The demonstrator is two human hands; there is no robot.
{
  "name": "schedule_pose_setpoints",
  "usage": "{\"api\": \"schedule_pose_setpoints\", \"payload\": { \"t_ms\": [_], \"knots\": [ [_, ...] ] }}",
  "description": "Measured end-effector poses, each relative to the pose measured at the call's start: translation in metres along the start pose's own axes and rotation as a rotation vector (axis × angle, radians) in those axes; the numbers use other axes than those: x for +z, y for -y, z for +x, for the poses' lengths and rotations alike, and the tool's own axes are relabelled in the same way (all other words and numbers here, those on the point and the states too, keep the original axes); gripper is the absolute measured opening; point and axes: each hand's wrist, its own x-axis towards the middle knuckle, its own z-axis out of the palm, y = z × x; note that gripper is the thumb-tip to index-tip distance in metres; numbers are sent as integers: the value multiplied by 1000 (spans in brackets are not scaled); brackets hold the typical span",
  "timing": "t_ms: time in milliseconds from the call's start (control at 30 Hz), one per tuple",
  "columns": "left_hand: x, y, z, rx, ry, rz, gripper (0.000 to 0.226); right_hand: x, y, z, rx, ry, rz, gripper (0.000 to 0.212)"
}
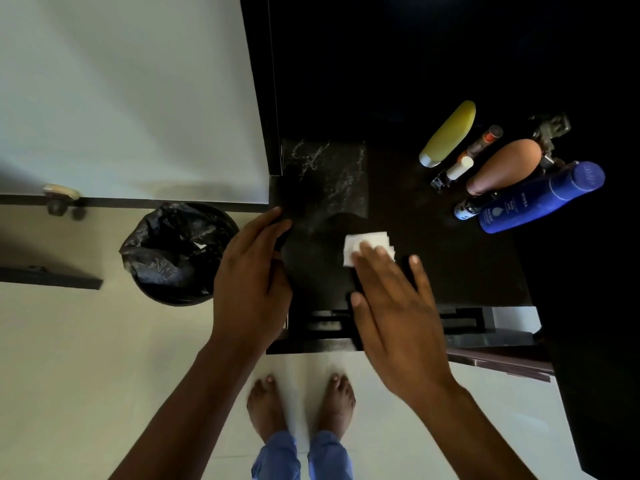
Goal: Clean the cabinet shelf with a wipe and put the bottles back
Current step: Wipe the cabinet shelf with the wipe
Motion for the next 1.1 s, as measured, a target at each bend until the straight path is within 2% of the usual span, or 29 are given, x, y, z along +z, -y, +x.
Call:
{"api": "schedule_pose_setpoints", "payload": {
  "t_ms": [133,233,333,500,567,667,767,833,933,1100],
  "knots": [
    [5,0,-2,4,-46,-37,59,9,10,40,27,-56,4,54],
    [6,3,-1,8,-56,-61,56,13,35,36,-101,-23,-24,54],
    [4,4,2,9,-28,19,53,11,34,13,-211,8,4,52],
    [2,-9,7,14,-15,226,47,3,1,49,85,-108,8,53],
    [2,-14,12,22,-9,280,46,5,5,83,138,-142,9,56],
    [2,-17,17,16,9,312,45,9,20,111,38,-133,13,57],
    [2,-18,16,-6,20,287,41,8,30,95,-151,-41,-90,58],
    [3,-20,13,4,16,268,42,4,24,75,-180,-47,-76,55],
    [5,-22,10,-1,16,289,47,-3,3,71,-84,-85,-27,53],
    [7,-25,10,-30,17,314,54,-6,-10,143,93,-168,-43,60]
  ]
}}
